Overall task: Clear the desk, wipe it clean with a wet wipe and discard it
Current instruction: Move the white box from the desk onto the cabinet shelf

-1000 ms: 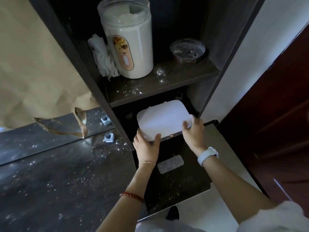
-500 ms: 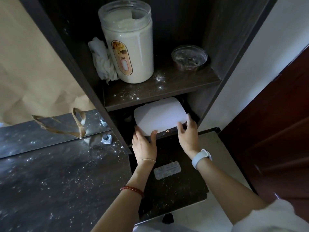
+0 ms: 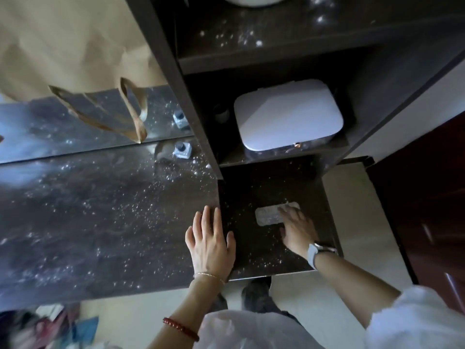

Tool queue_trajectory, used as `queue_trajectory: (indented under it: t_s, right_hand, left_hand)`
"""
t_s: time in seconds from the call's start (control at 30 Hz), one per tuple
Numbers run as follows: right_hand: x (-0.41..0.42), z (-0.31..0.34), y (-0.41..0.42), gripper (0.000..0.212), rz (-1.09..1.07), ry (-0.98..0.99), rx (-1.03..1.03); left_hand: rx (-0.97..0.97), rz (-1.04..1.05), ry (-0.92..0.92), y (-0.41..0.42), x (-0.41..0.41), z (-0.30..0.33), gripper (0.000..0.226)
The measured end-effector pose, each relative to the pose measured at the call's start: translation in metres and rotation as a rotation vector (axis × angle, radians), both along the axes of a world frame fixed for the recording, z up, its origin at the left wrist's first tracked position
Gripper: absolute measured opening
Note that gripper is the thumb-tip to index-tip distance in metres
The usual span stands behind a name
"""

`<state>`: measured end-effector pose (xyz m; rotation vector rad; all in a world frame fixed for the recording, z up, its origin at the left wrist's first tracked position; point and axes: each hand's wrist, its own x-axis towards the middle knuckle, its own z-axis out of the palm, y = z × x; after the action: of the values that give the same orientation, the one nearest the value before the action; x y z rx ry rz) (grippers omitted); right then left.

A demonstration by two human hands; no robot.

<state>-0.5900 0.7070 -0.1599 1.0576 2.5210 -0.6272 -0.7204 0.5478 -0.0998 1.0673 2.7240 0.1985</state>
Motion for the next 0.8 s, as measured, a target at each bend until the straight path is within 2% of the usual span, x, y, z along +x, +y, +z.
queue_trajectory:
  t_s: [0.1, 0.2, 0.33, 0.43, 0.5, 0.63, 0.7, 0.8]
  right_hand:
    - [-0.014, -0.016, 0.007, 0.072, 0.101, -0.142, 0.04]
    - [-0.025, -0.03, 0.008, 0.076, 0.211, -0.217, 0.098]
    - [-0.031, -0.029, 0.011, 0.063, 0.335, -0.21, 0.19]
    - [-0.032, -0.025, 0.013, 0.054, 0.23, -0.183, 0.152]
    - [-0.029, -0.017, 0.01, 0.054, 0.111, -0.095, 0.115]
    - [-0.025, 0.012, -0.012, 0.06, -0.035, 0.199, 0.069]
    - [-0.025, 0.032, -0.023, 0.058, -0.096, 0.335, 0.1]
    - [-0.028, 0.065, -0.039, 0.058, -0.191, 0.49, 0.141]
  left_hand:
    - [-0.069, -0.029, 0.025, -0.008, -0.005, -0.005, 0.058]
    - [-0.059, -0.035, 0.026, -0.01, -0.008, -0.007, 0.058]
    - [-0.034, -0.033, 0.001, -0.011, -0.008, -0.006, 0.058]
    - [-0.035, -0.029, -0.017, -0.011, -0.009, -0.006, 0.059]
    - [-0.043, -0.032, -0.022, -0.01, -0.011, -0.004, 0.058]
    - [-0.047, -0.072, -0.056, -0.01, -0.02, 0.003, 0.058]
    - [0.033, -0.034, -0.128, -0.007, -0.028, 0.012, 0.061]
    - [0.263, 0.057, -0.253, 0.005, -0.054, 0.029, 0.056]
